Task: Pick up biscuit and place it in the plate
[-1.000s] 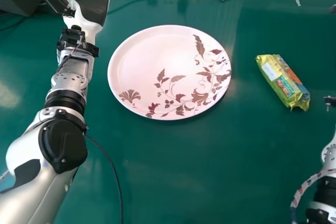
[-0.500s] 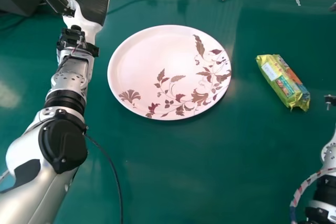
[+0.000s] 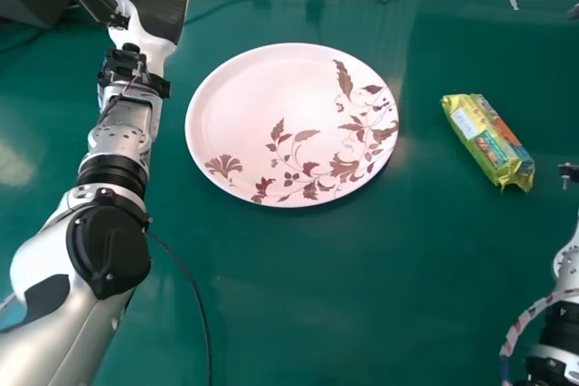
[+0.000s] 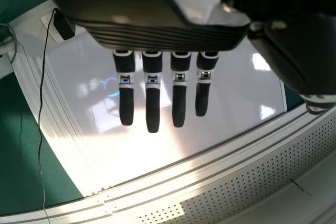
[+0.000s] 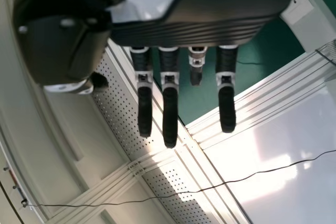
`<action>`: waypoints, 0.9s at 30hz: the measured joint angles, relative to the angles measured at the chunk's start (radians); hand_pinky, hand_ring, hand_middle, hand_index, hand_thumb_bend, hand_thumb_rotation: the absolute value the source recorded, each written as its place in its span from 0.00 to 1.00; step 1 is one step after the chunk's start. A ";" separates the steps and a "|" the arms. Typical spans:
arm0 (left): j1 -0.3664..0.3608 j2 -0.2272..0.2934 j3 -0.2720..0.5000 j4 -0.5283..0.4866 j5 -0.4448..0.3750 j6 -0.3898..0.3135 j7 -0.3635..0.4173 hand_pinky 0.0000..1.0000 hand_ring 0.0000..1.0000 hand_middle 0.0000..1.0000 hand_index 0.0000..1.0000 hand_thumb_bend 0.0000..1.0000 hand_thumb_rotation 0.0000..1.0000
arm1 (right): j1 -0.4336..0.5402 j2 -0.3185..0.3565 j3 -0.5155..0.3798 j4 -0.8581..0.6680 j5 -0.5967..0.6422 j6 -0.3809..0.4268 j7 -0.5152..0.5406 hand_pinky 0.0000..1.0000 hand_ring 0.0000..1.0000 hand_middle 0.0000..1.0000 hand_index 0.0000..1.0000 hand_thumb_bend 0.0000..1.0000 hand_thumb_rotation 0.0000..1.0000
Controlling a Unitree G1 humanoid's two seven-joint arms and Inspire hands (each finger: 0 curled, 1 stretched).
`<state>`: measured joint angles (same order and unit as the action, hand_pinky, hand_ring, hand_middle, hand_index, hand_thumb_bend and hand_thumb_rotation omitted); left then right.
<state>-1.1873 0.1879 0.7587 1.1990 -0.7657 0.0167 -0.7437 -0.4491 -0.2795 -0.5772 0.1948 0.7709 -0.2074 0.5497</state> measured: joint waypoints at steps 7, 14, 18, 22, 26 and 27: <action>-0.001 0.004 0.000 0.003 0.000 0.002 -0.007 0.63 0.68 0.78 0.85 0.98 0.48 | 0.001 0.002 0.010 -0.050 0.001 -0.002 -0.010 0.36 0.45 0.46 0.55 0.50 0.00; -0.004 0.005 0.000 0.003 0.000 0.002 -0.005 0.62 0.69 0.79 0.86 0.98 0.48 | 0.002 0.003 0.019 -0.075 0.001 0.002 -0.029 0.36 0.44 0.46 0.55 0.50 0.00; -0.005 0.006 0.000 0.003 0.000 0.002 -0.004 0.62 0.69 0.79 0.87 0.99 0.48 | 0.003 0.003 0.023 -0.082 0.001 0.002 -0.034 0.36 0.44 0.46 0.55 0.50 0.00; -0.006 0.008 0.000 0.004 0.000 0.001 -0.004 0.63 0.69 0.79 0.85 0.98 0.47 | 0.003 0.003 0.024 -0.082 0.001 0.003 -0.034 0.36 0.44 0.46 0.55 0.50 0.00; -0.006 0.009 0.000 0.005 0.000 0.001 -0.004 0.63 0.69 0.79 0.86 0.98 0.47 | 0.003 0.003 0.024 -0.077 0.002 0.004 -0.034 0.36 0.44 0.46 0.55 0.50 0.00; -0.006 0.009 0.000 0.005 0.000 0.001 -0.004 0.63 0.69 0.79 0.86 0.98 0.47 | 0.003 0.003 0.024 -0.076 0.002 0.004 -0.034 0.36 0.44 0.46 0.55 0.50 0.00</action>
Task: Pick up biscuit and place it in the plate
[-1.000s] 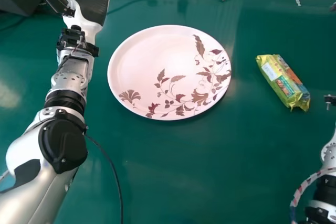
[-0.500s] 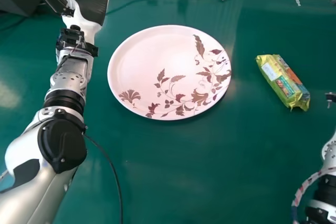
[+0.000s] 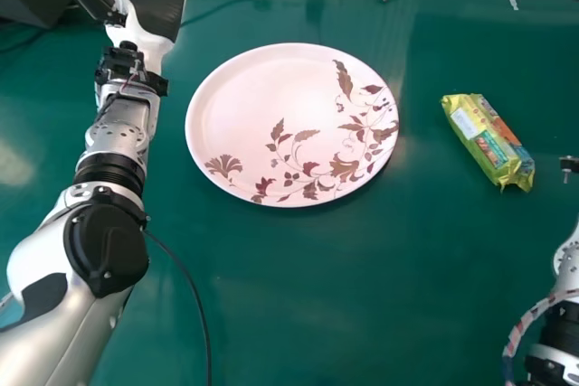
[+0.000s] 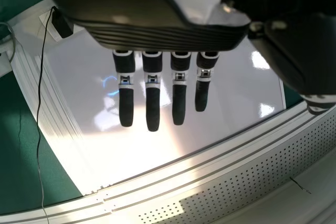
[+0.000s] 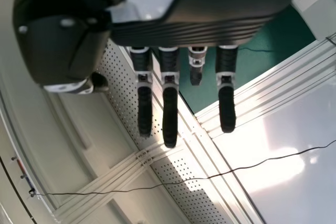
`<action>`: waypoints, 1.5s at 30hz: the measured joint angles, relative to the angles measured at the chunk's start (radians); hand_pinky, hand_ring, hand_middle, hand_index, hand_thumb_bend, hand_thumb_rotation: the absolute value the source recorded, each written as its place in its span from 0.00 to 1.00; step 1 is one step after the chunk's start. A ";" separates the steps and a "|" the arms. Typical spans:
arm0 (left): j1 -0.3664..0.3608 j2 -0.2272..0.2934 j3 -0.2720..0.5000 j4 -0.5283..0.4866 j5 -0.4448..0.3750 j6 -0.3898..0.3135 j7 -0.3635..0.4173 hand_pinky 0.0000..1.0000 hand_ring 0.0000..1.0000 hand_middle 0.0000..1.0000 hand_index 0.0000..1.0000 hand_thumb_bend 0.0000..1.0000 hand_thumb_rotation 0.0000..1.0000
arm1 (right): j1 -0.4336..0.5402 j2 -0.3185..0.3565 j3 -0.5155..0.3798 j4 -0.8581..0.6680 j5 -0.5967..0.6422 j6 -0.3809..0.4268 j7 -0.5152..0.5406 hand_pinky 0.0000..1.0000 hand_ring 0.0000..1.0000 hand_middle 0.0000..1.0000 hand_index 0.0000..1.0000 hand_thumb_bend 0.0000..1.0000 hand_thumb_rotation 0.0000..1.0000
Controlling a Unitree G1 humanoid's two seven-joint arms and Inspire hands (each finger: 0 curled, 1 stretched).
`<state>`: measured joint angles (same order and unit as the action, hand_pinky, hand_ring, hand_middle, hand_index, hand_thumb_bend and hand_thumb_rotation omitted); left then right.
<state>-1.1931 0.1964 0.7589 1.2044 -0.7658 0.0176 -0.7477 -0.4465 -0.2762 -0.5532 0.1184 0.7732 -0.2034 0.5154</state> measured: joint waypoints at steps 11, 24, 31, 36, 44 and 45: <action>-0.001 0.000 0.000 0.003 0.000 0.001 0.000 0.63 0.71 0.80 0.87 0.97 0.48 | 0.000 0.000 0.002 0.007 0.000 0.001 0.000 0.36 0.44 0.46 0.55 0.50 0.00; -0.001 0.002 0.000 0.009 0.000 0.001 0.001 0.62 0.71 0.81 0.87 0.98 0.47 | 0.001 0.000 0.009 -0.024 -0.010 0.000 -0.015 0.36 0.44 0.46 0.55 0.50 0.00; -0.001 0.002 0.000 0.009 0.000 0.002 0.003 0.64 0.70 0.81 0.86 0.99 0.47 | 0.024 0.000 0.019 -0.071 -0.063 -0.017 -0.041 0.35 0.44 0.46 0.55 0.50 0.00; -0.002 0.002 0.000 0.009 -0.001 0.009 0.003 0.66 0.71 0.82 0.86 0.98 0.46 | 0.040 0.002 0.029 -0.128 -0.101 -0.039 -0.076 0.35 0.44 0.46 0.55 0.50 0.00; -0.002 0.002 0.000 0.009 0.000 0.009 0.003 0.67 0.72 0.83 0.86 0.97 0.48 | 0.069 0.007 0.050 -0.183 -0.209 -0.103 -0.153 0.36 0.44 0.46 0.55 0.50 0.00; -0.002 0.002 0.000 0.009 0.000 0.009 0.004 0.68 0.72 0.83 0.86 0.97 0.48 | 0.070 0.008 0.052 -0.184 -0.229 -0.114 -0.167 0.36 0.44 0.46 0.55 0.50 0.00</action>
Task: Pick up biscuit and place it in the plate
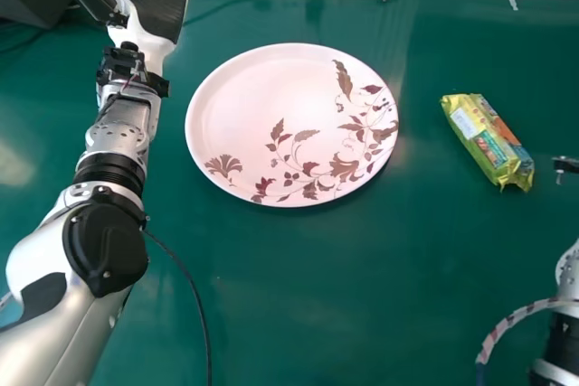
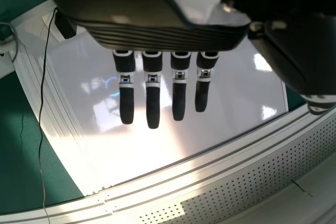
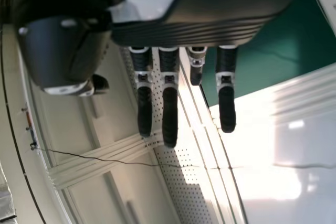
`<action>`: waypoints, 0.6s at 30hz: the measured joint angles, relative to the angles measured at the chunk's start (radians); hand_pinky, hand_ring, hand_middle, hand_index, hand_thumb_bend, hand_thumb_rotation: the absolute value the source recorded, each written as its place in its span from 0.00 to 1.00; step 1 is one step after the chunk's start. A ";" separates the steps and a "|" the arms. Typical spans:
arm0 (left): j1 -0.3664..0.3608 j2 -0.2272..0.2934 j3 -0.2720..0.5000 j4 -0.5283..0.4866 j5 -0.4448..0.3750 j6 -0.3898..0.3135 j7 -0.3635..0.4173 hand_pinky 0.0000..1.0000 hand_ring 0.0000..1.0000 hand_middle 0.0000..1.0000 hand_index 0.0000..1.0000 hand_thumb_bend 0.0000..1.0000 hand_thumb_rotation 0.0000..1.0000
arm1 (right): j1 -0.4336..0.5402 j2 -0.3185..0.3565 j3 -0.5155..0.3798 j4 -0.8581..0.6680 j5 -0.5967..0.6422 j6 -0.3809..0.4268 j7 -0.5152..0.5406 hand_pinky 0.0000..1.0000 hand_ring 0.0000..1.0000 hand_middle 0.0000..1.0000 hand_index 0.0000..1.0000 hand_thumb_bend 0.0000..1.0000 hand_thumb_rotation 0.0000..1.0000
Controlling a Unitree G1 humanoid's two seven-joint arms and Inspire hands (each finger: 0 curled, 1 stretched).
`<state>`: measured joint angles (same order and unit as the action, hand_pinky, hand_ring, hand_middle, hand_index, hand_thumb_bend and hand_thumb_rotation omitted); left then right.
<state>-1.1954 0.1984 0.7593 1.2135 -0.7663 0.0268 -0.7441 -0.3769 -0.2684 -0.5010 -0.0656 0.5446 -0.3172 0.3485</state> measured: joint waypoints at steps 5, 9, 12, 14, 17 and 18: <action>0.000 0.000 0.000 0.000 0.000 -0.001 0.000 0.67 0.71 0.82 0.87 1.00 0.47 | 0.005 0.002 0.012 -0.016 -0.082 -0.033 -0.062 0.36 0.44 0.46 0.55 0.50 0.00; 0.000 0.000 0.000 0.000 0.000 -0.006 0.004 0.65 0.71 0.81 0.88 1.00 0.48 | 0.006 0.002 0.018 -0.031 -0.139 -0.062 -0.109 0.36 0.44 0.46 0.55 0.50 0.00; 0.000 0.000 0.000 0.000 0.000 -0.006 0.001 0.64 0.71 0.81 0.87 1.00 0.50 | 0.008 0.003 0.021 -0.033 -0.200 -0.084 -0.152 0.36 0.44 0.46 0.55 0.50 0.00; 0.000 0.000 0.000 0.000 0.000 -0.006 0.001 0.65 0.72 0.83 0.88 1.00 0.51 | 0.011 0.004 0.026 -0.034 -0.264 -0.110 -0.187 0.36 0.44 0.46 0.55 0.50 0.00; 0.000 0.000 0.000 0.000 0.001 -0.006 0.001 0.65 0.73 0.85 0.90 1.00 0.54 | 0.018 0.003 0.035 -0.049 -0.328 -0.117 -0.230 0.36 0.44 0.46 0.55 0.50 0.00; 0.000 0.000 0.000 0.000 0.001 -0.006 0.001 0.65 0.73 0.85 0.90 1.00 0.56 | 0.022 0.003 0.037 -0.059 -0.350 -0.117 -0.246 0.36 0.44 0.46 0.55 0.50 0.00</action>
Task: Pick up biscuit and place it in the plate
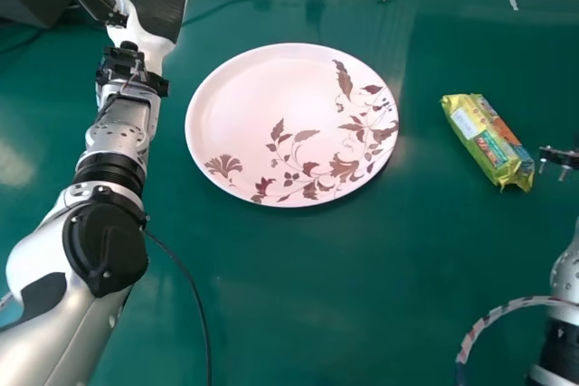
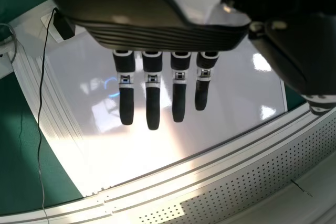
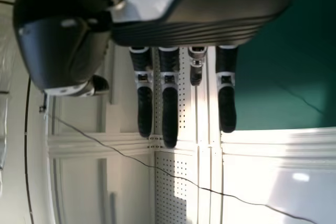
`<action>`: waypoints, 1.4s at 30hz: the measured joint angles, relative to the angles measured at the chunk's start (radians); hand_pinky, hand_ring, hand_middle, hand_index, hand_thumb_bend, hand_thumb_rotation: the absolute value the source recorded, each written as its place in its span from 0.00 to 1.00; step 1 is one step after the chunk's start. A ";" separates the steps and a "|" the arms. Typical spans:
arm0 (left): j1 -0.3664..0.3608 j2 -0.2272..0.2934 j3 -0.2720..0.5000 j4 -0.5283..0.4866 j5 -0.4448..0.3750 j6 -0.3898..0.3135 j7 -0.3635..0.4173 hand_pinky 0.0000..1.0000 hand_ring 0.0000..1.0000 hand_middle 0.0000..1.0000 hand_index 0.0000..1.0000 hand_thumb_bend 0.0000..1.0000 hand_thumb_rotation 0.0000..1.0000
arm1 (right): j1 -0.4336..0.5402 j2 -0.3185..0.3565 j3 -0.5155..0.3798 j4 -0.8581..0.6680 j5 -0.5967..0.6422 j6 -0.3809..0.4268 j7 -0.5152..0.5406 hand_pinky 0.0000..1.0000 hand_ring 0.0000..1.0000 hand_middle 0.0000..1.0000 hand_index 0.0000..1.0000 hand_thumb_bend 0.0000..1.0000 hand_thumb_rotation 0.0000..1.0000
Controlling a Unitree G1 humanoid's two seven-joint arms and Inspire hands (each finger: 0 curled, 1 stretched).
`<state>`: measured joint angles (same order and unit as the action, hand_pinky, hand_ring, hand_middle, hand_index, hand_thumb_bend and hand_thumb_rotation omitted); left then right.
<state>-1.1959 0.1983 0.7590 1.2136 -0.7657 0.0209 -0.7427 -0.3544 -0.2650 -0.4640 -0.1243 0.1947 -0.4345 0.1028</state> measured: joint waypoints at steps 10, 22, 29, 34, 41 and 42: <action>-0.001 0.000 0.000 0.000 0.000 0.002 0.002 0.66 0.75 0.86 0.92 1.00 0.64 | 0.025 -0.007 0.012 -0.064 -0.239 -0.009 -0.139 0.36 0.44 0.45 0.55 0.50 0.00; -0.001 0.000 0.000 0.000 0.000 0.004 -0.001 0.65 0.75 0.85 0.92 1.00 0.66 | 0.062 -0.023 0.022 -0.141 -0.448 0.025 -0.226 0.35 0.44 0.45 0.55 0.50 0.00; -0.001 0.000 0.000 0.000 0.000 -0.002 -0.001 0.67 0.76 0.86 0.93 1.00 0.65 | 0.068 -0.026 0.030 -0.181 -0.524 0.063 -0.256 0.35 0.44 0.46 0.55 0.50 0.00; -0.001 0.000 0.000 0.000 0.001 -0.002 -0.001 0.71 0.78 0.86 0.92 1.00 0.63 | 0.087 -0.034 0.038 -0.215 -0.570 0.097 -0.267 0.36 0.44 0.46 0.55 0.50 0.00; -0.002 0.000 0.000 0.000 0.000 0.000 -0.002 0.72 0.78 0.86 0.92 1.00 0.61 | 0.106 -0.036 0.048 -0.273 -0.650 0.172 -0.281 0.35 0.44 0.46 0.55 0.50 0.00; -0.002 0.000 0.000 0.000 0.000 -0.001 -0.002 0.71 0.78 0.86 0.92 1.00 0.61 | 0.108 -0.036 0.049 -0.281 -0.657 0.180 -0.281 0.35 0.44 0.46 0.55 0.50 0.00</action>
<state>-1.1975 0.1979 0.7590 1.2135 -0.7658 0.0204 -0.7443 -0.2468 -0.3006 -0.4151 -0.4052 -0.4620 -0.2545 -0.1784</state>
